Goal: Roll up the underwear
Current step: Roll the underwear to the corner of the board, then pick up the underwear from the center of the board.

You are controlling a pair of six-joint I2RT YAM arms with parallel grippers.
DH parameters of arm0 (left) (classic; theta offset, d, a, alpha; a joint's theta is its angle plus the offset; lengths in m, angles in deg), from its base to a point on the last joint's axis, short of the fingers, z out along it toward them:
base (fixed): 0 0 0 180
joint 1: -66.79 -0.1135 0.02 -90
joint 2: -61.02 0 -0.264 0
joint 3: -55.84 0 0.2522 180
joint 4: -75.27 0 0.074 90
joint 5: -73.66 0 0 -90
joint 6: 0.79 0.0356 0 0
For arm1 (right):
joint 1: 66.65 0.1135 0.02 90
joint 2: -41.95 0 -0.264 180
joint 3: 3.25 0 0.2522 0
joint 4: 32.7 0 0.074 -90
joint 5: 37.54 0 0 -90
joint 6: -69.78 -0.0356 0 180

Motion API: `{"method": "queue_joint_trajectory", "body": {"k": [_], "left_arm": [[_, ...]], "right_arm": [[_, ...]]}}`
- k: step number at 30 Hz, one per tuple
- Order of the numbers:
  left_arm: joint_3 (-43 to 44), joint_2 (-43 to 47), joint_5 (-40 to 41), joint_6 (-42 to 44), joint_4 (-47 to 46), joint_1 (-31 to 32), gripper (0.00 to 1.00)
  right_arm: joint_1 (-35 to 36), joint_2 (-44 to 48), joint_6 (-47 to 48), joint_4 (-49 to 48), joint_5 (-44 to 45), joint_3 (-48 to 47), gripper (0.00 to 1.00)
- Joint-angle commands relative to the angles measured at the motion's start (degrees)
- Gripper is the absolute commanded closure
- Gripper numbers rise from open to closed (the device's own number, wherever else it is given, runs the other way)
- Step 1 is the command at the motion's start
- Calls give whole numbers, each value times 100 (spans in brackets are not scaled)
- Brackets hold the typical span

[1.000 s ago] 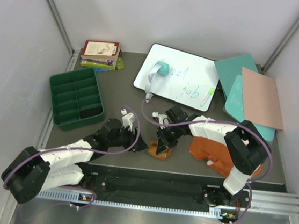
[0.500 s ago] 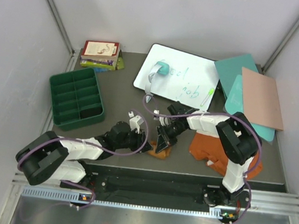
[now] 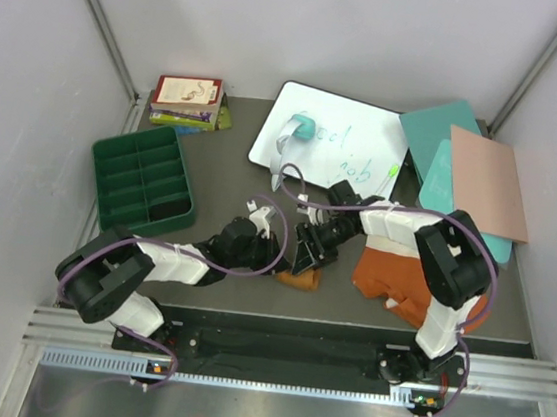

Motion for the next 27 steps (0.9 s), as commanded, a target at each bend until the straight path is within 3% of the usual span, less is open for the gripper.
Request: {"method": "queue_joint_trajectory", "body": {"k": [1,2,6,14,24,27], "left_arm": [[-98,-261,503,155,701,7,98],[-107,-243,521,155,727,7,98],[-142,-226,565,146,771,7,98],[-125,-252,635,111,780,7,99],[-169,-331,688,-21,684,7,98],[-160,-349,706,-39,657,7,98]], "right_arm": [[-491,729,267,-79,96,-108,27],[-570,799,259,-159,96,-47,19],[-799,993,101,-615,140,129,15],[-800,274,-49,-1205,-184,445,14],[-326,132,-268,-1767,-264,885,14],[-220,62,-295,-1821,-290,903,18]]}}
